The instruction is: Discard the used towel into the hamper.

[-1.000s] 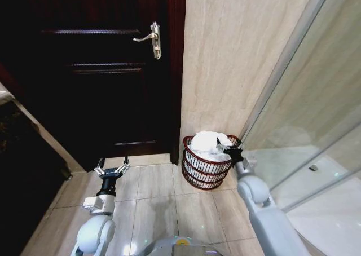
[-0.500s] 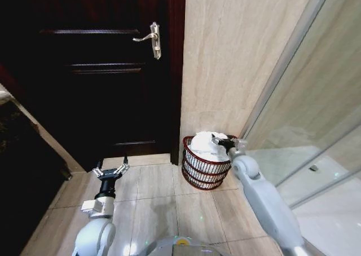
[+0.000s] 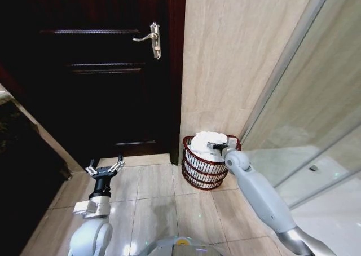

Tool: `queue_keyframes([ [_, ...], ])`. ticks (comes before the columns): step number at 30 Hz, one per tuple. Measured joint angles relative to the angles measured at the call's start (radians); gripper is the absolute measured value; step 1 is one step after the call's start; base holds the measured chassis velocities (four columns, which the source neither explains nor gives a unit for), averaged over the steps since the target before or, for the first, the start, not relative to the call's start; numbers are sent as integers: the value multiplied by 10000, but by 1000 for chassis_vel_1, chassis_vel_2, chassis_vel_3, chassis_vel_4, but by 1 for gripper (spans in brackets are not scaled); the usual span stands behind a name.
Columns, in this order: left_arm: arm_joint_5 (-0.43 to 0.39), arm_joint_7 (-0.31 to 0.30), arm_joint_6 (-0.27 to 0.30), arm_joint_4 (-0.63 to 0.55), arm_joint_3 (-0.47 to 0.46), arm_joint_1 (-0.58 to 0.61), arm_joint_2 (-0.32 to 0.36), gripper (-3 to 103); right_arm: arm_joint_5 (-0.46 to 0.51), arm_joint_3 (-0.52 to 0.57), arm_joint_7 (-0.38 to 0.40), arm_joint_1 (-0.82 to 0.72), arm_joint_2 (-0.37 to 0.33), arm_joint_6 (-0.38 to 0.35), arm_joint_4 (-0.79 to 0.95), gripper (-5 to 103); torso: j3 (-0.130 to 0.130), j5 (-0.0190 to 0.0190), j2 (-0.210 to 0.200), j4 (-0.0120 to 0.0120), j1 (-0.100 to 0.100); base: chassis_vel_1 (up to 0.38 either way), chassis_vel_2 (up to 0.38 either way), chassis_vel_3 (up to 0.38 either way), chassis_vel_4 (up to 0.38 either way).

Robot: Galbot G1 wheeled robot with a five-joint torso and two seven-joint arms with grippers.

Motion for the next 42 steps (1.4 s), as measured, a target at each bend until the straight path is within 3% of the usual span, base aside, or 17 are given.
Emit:
queue_keyframes([
  [6, -36, -3, -46, -54, -17, -30, 6, 100, 35, -85, -55, 354, 158, 192, -605, 102, 0, -1, 0, 0, 0, 0, 0, 0, 0],
  [9, -45, -12, -109, 5, 13, -81, -4, 100, 95, -108, -69, 299, 103, 248, -507, 88, 0, -1, 0, 0, 0, 0, 0, 0, 0],
  [10, -45, -12, -109, 5, 13, -81, -4, 100, 95, -108, -69, 299, 103, 248, -507, 88, 0, -1, 0, 0, 0, 0, 0, 0, 0],
  [14, -70, -35, -115, 93, 70, -210, 12, 100, 203, -141, -43, 41, -46, 308, -217, 66, 0, -2, 0, -2, 0, 0, 0, 0, 0],
  [16, -77, -38, -115, 104, 81, -232, 18, 100, 245, -146, -31, -1, -69, 310, -168, 66, 0, -2, 0, -2, 0, 0, 0, 0, 0],
  [22, -192, -52, -121, 206, 125, -335, 50, 100, 487, -166, 108, -144, -145, 331, 65, 39, 0, -1, 0, -1, 0, 0, 0, 0, 0],
  [23, -192, -52, -121, 206, 125, -335, 50, 100, 487, -166, 108, -144, -145, 331, 65, 39, 0, -1, 0, -1, 0, 0, 0, 0, 0],
  [31, -326, -37, -178, 336, 130, -442, 150, 100, 1558, -642, 1101, -736, -554, 314, 1937, 15, 1, 0, 0, 0, 0, 0, 0, 0, 0],
  [42, -548, 87, -258, 500, 106, -497, 274, 100, 2390, -908, 2266, -1160, -1079, 457, 4241, 13, 1, -1, 0, -1, 0, 0, 0, 0, 0],
])
